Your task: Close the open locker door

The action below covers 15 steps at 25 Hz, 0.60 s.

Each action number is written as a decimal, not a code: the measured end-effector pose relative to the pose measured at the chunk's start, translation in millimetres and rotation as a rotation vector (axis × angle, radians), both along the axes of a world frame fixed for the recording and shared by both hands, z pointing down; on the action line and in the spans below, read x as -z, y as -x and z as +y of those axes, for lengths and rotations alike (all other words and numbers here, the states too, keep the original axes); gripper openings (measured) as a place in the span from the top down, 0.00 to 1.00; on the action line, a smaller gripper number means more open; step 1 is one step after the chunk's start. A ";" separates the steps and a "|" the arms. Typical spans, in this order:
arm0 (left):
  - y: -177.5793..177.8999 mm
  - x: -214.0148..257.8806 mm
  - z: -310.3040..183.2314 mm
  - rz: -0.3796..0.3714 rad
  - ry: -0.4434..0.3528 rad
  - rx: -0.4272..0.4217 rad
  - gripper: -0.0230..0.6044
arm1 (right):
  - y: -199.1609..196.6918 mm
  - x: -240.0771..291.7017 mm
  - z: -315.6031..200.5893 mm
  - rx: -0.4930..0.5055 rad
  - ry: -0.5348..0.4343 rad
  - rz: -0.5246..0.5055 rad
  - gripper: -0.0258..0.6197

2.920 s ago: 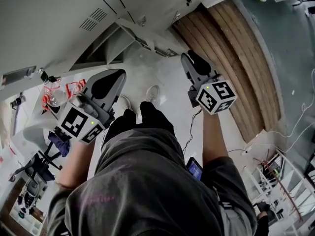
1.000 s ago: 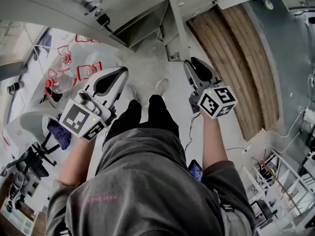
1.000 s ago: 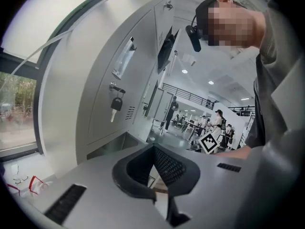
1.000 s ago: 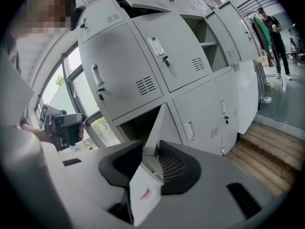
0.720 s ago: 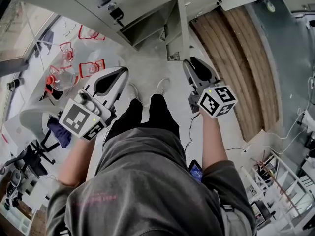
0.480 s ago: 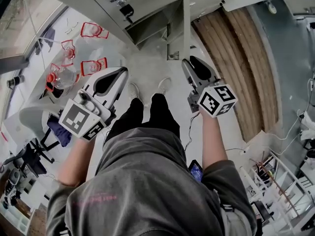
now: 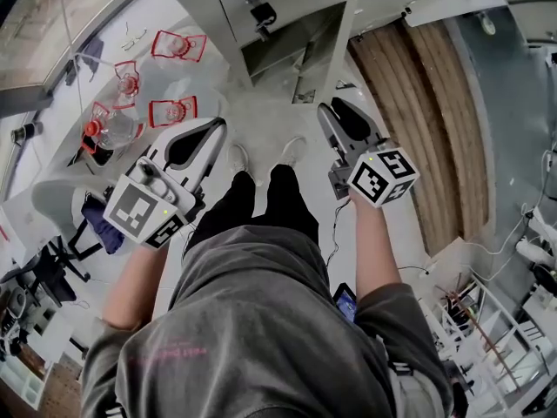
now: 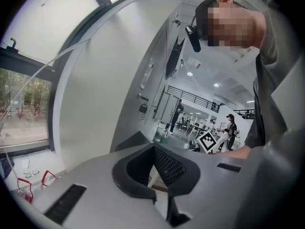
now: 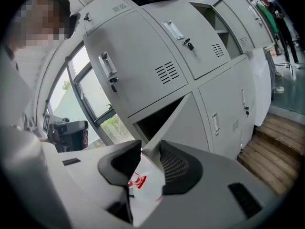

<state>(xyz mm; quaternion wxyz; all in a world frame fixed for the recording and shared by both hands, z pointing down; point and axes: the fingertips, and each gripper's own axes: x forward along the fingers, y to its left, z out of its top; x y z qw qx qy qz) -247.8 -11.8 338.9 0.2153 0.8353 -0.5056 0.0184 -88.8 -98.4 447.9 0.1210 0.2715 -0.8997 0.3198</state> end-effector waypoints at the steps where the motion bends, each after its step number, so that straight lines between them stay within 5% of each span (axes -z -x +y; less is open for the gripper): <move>1: 2.7 -0.1 1.0 0.000 0.000 0.004 0.95 | 3.7 -0.1 0.6 0.004 0.001 -0.002 0.75; 15: 32.9 -4.8 10.0 0.004 0.005 0.047 0.95 | 52.8 -2.0 1.1 0.058 -0.002 -0.016 0.77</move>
